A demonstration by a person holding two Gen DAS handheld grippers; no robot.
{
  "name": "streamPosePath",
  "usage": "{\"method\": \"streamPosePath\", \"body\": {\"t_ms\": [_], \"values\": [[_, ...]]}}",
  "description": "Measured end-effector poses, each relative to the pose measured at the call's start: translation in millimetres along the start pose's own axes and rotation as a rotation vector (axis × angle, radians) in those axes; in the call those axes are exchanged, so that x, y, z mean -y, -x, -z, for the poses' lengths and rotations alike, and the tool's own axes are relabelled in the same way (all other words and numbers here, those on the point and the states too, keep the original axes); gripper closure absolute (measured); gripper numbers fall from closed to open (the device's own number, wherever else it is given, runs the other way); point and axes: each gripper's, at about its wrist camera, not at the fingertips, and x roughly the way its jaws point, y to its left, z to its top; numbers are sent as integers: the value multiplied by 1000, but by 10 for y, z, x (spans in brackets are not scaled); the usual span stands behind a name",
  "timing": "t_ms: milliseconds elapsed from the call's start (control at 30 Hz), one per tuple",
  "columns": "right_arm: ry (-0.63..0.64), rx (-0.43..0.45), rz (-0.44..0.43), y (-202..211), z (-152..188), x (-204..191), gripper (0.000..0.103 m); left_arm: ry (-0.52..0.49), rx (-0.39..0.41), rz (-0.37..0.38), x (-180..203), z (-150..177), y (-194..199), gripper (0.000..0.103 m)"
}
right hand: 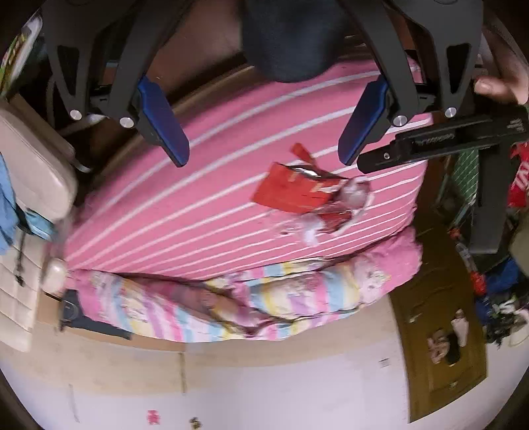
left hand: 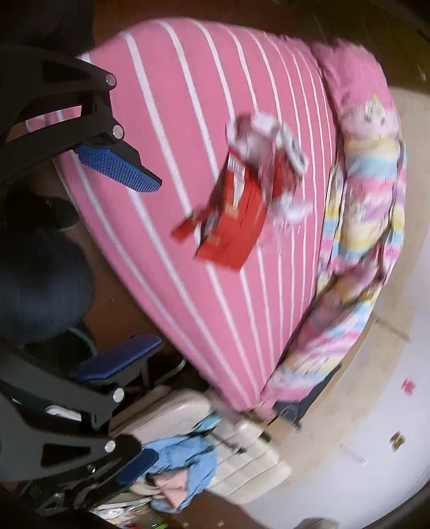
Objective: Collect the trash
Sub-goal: 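Move both open tools back over the remaining trash on the bed, then grasp the red packet with the right tool while the left tool grasps the small red wrapper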
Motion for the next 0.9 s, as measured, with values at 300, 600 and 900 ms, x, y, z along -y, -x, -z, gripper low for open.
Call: {"method": "streamPosePath", "body": {"t_ms": [300, 600, 900], "values": [[29, -47, -94, -411, -185, -406, 13, 125, -35, -42, -704, -138, -7, 17], [49, -121, -102, -917, -210, -520, 13, 161, -92, -41, -956, -306, -362, 17], [7, -227, -138, -1515, -244, -465, 13, 206, -116, -39, -1181, -494, -636, 17]]}}
